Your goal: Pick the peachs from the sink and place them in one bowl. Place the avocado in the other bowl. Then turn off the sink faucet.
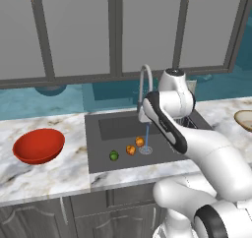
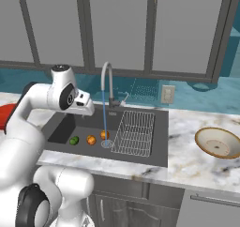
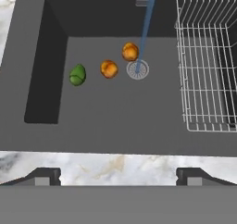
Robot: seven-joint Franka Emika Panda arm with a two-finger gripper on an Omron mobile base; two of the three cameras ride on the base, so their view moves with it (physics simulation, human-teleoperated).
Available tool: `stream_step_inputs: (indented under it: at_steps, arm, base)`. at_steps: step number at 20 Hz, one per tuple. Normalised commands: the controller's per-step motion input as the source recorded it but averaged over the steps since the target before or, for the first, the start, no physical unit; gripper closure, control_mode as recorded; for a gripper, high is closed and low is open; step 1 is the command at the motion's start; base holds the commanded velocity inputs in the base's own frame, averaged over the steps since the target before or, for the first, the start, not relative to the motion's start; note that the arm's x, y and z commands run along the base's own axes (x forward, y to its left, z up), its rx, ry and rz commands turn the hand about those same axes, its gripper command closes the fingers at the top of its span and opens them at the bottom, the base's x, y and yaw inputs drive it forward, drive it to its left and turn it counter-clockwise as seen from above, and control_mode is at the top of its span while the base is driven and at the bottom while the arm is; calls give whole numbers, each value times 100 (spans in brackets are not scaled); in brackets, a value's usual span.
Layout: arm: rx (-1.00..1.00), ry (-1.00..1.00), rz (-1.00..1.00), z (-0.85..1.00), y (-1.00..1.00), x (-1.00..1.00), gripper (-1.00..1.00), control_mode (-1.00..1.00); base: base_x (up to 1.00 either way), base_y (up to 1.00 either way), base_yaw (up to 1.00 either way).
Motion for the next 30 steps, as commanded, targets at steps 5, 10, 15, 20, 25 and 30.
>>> stream_step_inputs:
  at_steps: [5, 10, 15, 20, 25, 30]
  arm:
    - [2, 0, -6, -23, 0, 8, -100, -100]
    - [2, 0, -5, -25, 0, 13, -100, -100]
    - [0, 0, -3, -27, 0, 22, -100, -100]
    - [0, 0, -2, -17, 4, 33, -100, -100]
    - [0, 0, -2, -12, 1, 31, -100, -100]
    - [0, 0, 0, -21, 0, 12, -100, -100]
  base:
    - [0, 0, 0]
    - [0, 0, 0]
    - [0, 0, 0]
    - [0, 0, 0]
    - [0, 0, 0]
    - [0, 0, 0]
